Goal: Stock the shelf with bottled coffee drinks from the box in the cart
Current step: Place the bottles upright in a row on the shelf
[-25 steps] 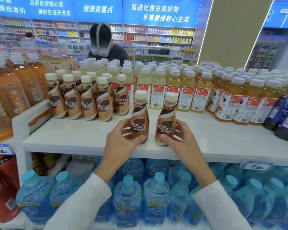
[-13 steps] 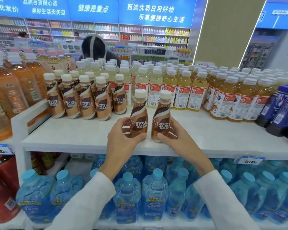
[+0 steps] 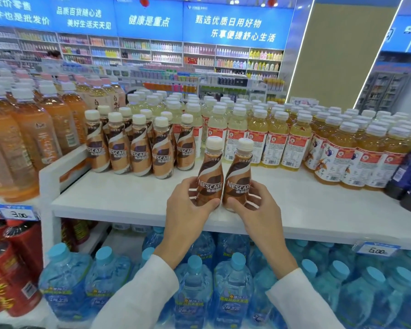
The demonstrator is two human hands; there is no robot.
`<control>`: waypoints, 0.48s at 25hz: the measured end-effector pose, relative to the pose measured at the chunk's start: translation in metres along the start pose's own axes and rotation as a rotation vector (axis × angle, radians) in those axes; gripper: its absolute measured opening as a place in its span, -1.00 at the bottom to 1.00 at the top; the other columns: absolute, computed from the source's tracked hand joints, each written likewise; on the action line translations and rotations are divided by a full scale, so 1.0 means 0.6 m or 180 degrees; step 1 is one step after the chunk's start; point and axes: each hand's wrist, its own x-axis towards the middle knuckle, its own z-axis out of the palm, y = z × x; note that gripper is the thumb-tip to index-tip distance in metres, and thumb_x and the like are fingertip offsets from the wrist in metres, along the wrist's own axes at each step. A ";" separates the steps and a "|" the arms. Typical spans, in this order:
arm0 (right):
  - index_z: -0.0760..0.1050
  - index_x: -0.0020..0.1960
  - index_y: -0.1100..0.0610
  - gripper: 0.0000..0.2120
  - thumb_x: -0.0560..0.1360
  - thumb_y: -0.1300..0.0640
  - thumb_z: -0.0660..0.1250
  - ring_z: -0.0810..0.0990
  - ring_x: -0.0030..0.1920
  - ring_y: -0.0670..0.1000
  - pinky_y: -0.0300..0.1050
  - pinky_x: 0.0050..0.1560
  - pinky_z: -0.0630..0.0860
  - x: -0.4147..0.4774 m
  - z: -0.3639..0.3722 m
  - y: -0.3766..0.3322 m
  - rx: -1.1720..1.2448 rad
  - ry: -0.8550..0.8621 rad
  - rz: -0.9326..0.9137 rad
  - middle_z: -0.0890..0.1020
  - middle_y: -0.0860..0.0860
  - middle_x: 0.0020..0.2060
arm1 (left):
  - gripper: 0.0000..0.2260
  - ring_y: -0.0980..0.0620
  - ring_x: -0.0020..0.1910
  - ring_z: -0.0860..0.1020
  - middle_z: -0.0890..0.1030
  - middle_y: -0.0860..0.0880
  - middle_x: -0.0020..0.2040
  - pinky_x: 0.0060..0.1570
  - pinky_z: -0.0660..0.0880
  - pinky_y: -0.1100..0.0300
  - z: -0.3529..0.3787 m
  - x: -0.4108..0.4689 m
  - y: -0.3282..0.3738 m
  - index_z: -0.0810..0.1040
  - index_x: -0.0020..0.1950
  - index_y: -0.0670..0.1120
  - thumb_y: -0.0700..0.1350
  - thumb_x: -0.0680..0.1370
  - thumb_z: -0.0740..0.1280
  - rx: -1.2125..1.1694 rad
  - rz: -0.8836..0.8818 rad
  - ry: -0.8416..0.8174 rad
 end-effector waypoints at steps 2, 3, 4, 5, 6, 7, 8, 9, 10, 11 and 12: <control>0.45 0.29 -0.12 -0.47 0.40 0.02 0.59 0.62 0.08 -0.20 -0.46 -0.07 0.52 0.014 0.031 -0.013 -0.0052 -0.0141 -0.0031 0.63 -0.15 0.15 | -0.41 0.11 0.15 0.59 0.63 0.09 0.22 0.20 0.59 0.09 -0.023 0.012 -0.011 0.51 0.36 0.06 0.04 0.38 0.62 0.0062 -0.0039 0.0094; 0.44 0.30 -0.09 -0.47 0.41 0.03 0.59 0.62 0.09 -0.17 -0.43 -0.05 0.50 0.024 0.049 -0.020 -0.0059 -0.0216 -0.0038 0.62 -0.13 0.16 | -0.41 0.11 0.15 0.59 0.62 0.09 0.22 0.20 0.59 0.10 -0.041 0.021 -0.020 0.50 0.37 0.06 0.04 0.39 0.62 0.0114 -0.0061 0.0159; 0.44 0.31 -0.06 -0.47 0.41 0.03 0.58 0.62 0.10 -0.12 -0.38 0.00 0.48 0.035 0.072 -0.027 -0.0056 -0.0289 -0.0038 0.61 -0.11 0.18 | -0.41 0.10 0.14 0.60 0.62 0.09 0.21 0.19 0.58 0.12 -0.064 0.033 -0.031 0.51 0.37 0.06 0.03 0.39 0.62 0.0176 -0.0079 0.0242; 0.44 0.31 -0.04 -0.47 0.42 0.04 0.57 0.61 0.11 -0.08 -0.31 0.04 0.48 0.046 0.094 -0.033 -0.0068 -0.0344 -0.0039 0.60 -0.09 0.19 | -0.42 0.08 0.14 0.60 0.63 0.08 0.20 0.18 0.57 0.13 -0.091 0.045 -0.043 0.52 0.36 0.05 0.02 0.39 0.62 0.0243 -0.0099 0.0326; 0.43 0.31 -0.02 -0.48 0.43 0.04 0.56 0.60 0.12 -0.05 -0.25 0.08 0.48 0.057 0.116 -0.039 -0.0099 -0.0392 -0.0045 0.59 -0.08 0.20 | -0.43 0.06 0.13 0.60 0.63 0.07 0.19 0.18 0.56 0.11 -0.119 0.058 -0.055 0.52 0.36 0.04 0.01 0.40 0.61 0.0317 -0.0134 0.0418; 0.42 0.30 -0.01 -0.48 0.43 0.04 0.56 0.60 0.14 -0.03 -0.19 0.11 0.49 0.068 0.138 -0.045 -0.0128 -0.0438 -0.0052 0.59 -0.07 0.20 | -0.44 0.04 0.14 0.60 0.63 0.06 0.19 0.20 0.55 0.09 -0.148 0.070 -0.067 0.53 0.36 0.03 0.01 0.41 0.61 0.0401 -0.0180 0.0521; 0.41 0.30 0.00 -0.48 0.44 0.03 0.56 0.59 0.16 -0.01 -0.13 0.16 0.51 0.079 0.156 -0.050 -0.0150 -0.0480 -0.0060 0.58 -0.06 0.20 | -0.45 0.03 0.15 0.60 0.63 0.06 0.20 0.22 0.54 0.07 -0.175 0.080 -0.078 0.52 0.36 0.02 0.01 0.41 0.60 0.0487 -0.0228 0.0633; 0.41 0.32 0.01 -0.47 0.44 0.03 0.55 0.59 0.17 0.01 -0.06 0.21 0.53 0.089 0.174 -0.055 -0.0155 -0.0520 -0.0069 0.58 -0.04 0.20 | -0.46 0.03 0.16 0.59 0.63 0.07 0.20 0.23 0.51 0.07 -0.200 0.090 -0.089 0.51 0.36 0.02 0.00 0.42 0.59 0.0560 -0.0275 0.0750; 0.40 0.34 0.02 -0.46 0.44 0.04 0.55 0.58 0.18 0.02 0.01 0.24 0.53 0.098 0.188 -0.058 -0.0157 -0.0543 -0.0087 0.57 -0.03 0.20 | -0.47 0.05 0.16 0.57 0.61 0.09 0.18 0.22 0.48 0.11 -0.223 0.098 -0.099 0.49 0.34 0.03 -0.02 0.43 0.59 0.0580 -0.0319 0.0851; 0.38 0.36 0.02 -0.43 0.44 0.04 0.54 0.57 0.19 0.02 0.05 0.27 0.52 0.105 0.199 -0.059 -0.0162 -0.0555 -0.0111 0.57 -0.02 0.20 | -0.48 0.08 0.14 0.56 0.59 0.12 0.16 0.18 0.46 0.15 -0.242 0.106 -0.106 0.46 0.31 0.06 -0.03 0.43 0.59 0.0551 -0.0370 0.0935; 0.37 0.38 0.03 -0.41 0.44 0.04 0.53 0.57 0.19 0.03 0.08 0.28 0.51 0.110 0.208 -0.060 -0.0172 -0.0561 -0.0124 0.57 -0.02 0.20 | -0.48 0.10 0.12 0.54 0.57 0.12 0.15 0.15 0.43 0.19 -0.258 0.113 -0.113 0.42 0.28 0.09 -0.04 0.43 0.60 0.0528 -0.0418 0.1004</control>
